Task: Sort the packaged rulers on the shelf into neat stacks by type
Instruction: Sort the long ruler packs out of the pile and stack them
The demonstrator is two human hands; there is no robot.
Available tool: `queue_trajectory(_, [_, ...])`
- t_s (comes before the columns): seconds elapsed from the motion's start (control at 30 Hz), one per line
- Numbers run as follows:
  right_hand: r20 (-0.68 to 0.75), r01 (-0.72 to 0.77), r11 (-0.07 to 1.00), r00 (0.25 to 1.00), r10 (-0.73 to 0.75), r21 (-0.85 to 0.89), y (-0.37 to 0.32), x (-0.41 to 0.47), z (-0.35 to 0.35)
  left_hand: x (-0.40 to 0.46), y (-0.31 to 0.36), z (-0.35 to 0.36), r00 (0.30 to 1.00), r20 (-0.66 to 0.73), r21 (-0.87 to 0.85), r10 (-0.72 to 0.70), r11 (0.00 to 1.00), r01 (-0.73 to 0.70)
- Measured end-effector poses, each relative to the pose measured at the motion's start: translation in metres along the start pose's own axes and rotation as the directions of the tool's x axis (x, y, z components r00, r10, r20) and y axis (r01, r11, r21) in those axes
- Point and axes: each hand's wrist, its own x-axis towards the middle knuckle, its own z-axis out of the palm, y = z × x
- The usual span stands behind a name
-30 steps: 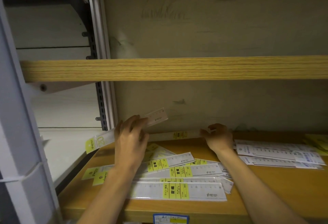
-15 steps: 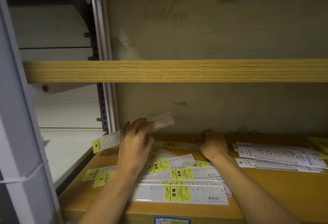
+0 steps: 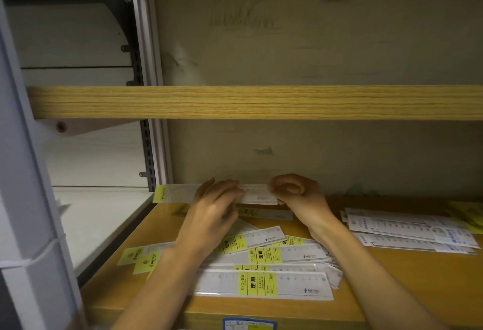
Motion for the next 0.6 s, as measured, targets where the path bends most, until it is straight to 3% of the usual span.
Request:
queue_trajectory(0.17, [-0.102, -0.025, 1.000, 0.994, 0.027, 0.017, 0.004, 0.005, -0.001, 0.002, 0.000, 0.001, 0.999, -0.028, 0.004, -0.026, 1.000, 0.027])
queue_trajectory(0.37, [-0.375, -0.044, 0.999, 0.925, 0.052, 0.031, 0.016, 0.020, -0.016, -0.001, -0.005, -0.007, 0.959, -0.106, 0.065, -0.262, 0.961, 0.270])
queue_trajectory(0.6, [-0.345, -0.181, 0.983, 0.923, 0.173, 0.009, 0.029, 0.026, -0.012, -0.001, -0.002, -0.009, 0.942, -0.119, 0.096, -0.313, 0.941, 0.324])
